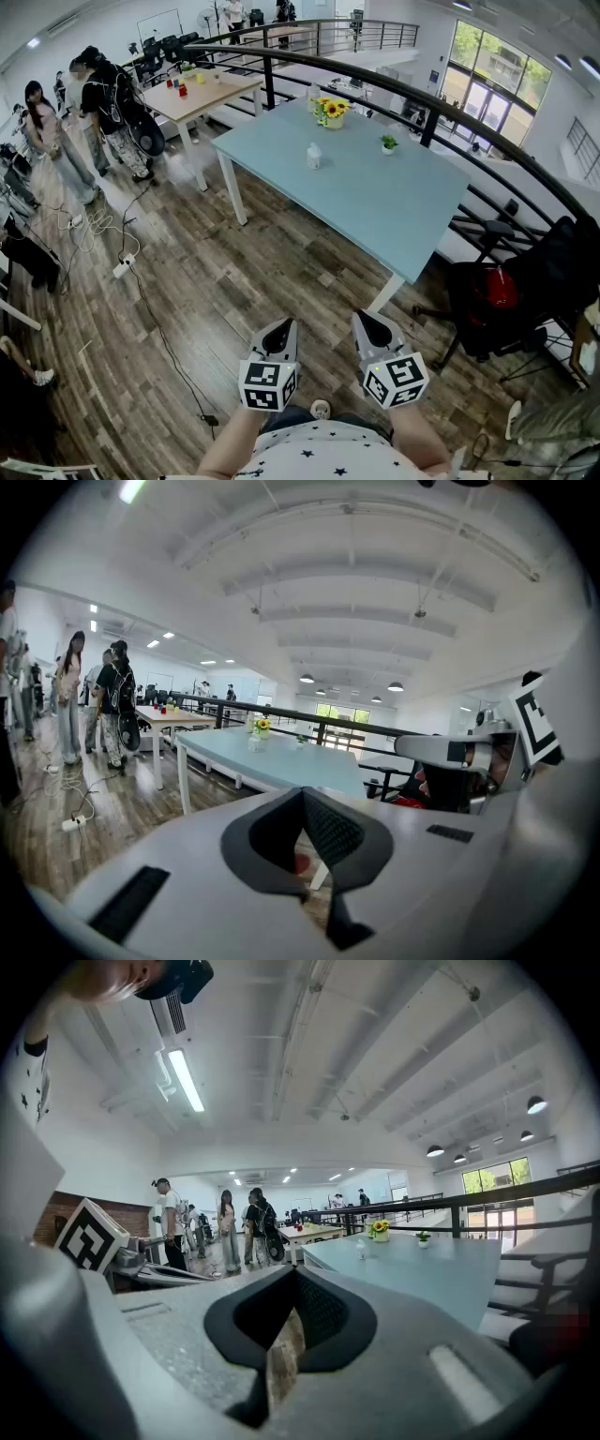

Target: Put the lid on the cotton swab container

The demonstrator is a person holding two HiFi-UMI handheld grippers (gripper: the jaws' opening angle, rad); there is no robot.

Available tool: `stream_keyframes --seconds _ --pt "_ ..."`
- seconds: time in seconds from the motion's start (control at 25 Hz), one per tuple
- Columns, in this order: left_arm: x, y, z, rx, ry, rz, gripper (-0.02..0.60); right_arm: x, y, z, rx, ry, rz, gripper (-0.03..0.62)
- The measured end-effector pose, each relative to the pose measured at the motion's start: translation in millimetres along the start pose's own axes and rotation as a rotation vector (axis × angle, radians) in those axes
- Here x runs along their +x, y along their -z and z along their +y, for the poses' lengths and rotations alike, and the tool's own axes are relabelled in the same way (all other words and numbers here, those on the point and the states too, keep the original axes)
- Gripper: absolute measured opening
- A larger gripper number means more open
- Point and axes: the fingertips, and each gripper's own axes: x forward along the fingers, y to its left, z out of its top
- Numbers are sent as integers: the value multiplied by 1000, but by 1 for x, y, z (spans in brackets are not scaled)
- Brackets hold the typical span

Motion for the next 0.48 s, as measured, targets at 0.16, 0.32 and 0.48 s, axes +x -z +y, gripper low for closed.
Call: stream_keyframes --seconds 0.16,0.32,0.48 --pt "-15 4 -7 -12 -38 -1 2 -24 0 0 8 18 -2 5" --pt "-23 6 -11 -15 -44 1 2 -33 2 5 21 13 1 5" --pt "-25 6 -13 -32 -52 -13 2 -34 4 7 11 -10 9 5"
